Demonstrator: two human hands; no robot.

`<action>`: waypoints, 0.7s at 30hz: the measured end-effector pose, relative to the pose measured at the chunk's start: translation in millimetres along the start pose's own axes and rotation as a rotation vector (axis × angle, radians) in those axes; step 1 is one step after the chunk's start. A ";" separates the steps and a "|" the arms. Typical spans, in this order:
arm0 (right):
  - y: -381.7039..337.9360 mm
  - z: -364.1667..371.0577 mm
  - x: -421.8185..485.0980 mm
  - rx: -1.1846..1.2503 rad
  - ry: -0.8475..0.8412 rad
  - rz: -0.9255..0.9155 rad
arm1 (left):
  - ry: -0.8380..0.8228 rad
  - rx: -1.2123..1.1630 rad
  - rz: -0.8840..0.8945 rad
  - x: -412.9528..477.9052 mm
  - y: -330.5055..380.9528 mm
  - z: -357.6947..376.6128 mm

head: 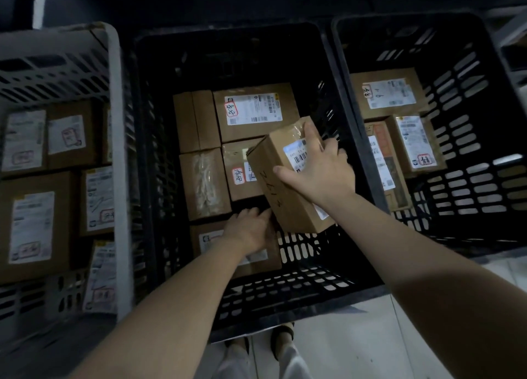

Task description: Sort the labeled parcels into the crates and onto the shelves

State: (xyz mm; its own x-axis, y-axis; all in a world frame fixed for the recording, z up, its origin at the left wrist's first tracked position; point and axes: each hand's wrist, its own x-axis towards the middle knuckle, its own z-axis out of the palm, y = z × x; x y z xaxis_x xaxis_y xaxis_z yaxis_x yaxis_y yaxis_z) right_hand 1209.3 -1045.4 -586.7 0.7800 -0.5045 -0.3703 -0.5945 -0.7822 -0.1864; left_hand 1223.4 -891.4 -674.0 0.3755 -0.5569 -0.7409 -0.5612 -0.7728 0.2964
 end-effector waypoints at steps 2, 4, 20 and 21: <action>0.5 1.0 2.7 0.014 0.001 0.011 | -0.019 -0.039 -0.092 5.8 4.7 1.4; 1.0 0.6 4.5 0.038 0.001 0.023 | 0.000 -0.048 -0.167 5.4 8.8 3.2; 0.0 -3.1 4.9 0.026 0.023 -0.002 | 0.029 -0.122 -0.284 14.6 10.8 7.3; 0.1 -2.4 5.1 0.024 0.033 -0.012 | 0.022 -0.090 -0.278 14.6 11.7 5.4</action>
State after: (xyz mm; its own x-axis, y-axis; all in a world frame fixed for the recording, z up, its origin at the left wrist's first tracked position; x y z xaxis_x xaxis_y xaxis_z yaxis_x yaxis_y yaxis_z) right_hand 1213.7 -1048.9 -586.5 0.7928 -0.5076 -0.3375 -0.5895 -0.7792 -0.2128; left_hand 1218.3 -906.9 -684.5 0.5220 -0.3254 -0.7884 -0.3669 -0.9201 0.1368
